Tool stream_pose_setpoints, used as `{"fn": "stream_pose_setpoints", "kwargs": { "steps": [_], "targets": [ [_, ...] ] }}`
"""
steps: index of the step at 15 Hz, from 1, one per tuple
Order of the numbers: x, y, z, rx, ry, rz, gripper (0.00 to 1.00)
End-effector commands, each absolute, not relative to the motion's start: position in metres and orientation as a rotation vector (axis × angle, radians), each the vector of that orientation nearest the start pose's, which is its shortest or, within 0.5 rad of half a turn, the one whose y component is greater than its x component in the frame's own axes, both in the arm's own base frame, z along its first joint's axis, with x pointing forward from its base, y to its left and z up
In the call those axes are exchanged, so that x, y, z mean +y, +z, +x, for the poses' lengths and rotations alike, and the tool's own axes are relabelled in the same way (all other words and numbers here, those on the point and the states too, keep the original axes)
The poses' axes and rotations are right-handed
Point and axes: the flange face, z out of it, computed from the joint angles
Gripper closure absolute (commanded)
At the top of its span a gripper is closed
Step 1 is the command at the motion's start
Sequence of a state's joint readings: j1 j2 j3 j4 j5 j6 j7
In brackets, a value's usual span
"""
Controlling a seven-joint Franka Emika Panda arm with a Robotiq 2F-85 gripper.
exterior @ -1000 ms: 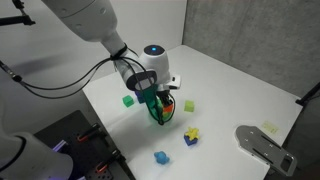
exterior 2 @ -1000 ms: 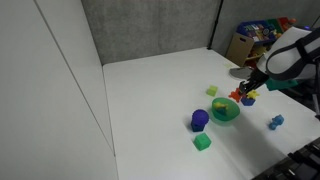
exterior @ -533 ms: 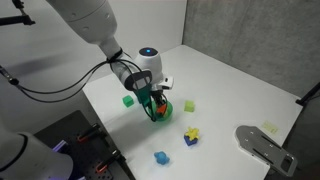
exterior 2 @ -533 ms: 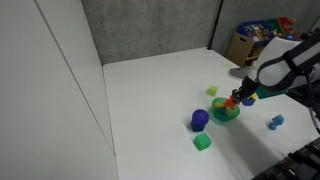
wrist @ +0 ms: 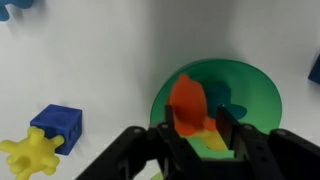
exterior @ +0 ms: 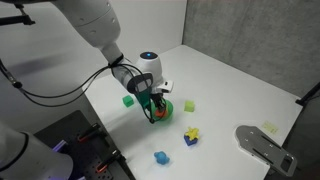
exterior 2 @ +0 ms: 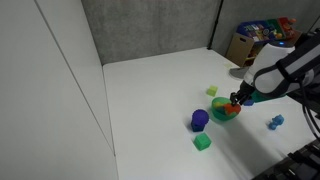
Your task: Put the orange object in the green bowl.
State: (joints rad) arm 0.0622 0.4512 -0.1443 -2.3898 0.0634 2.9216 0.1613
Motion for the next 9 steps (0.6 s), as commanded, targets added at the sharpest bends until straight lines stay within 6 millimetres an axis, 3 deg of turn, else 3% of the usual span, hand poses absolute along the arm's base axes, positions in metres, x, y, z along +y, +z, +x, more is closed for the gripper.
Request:
{"fn": "stream_pose_setpoints", "kwargs": {
  "steps": [1,4,9],
  "targets": [
    [-0.049,0.153,0.503,0.472,-0.111,-3.145,0.19],
    [-0.058,0.167,0.505,0.502,-0.101,-3.139,0.00],
    [-0.087,0.201,0.510,0.569,-0.020,-3.139,0.00]
  ]
}}
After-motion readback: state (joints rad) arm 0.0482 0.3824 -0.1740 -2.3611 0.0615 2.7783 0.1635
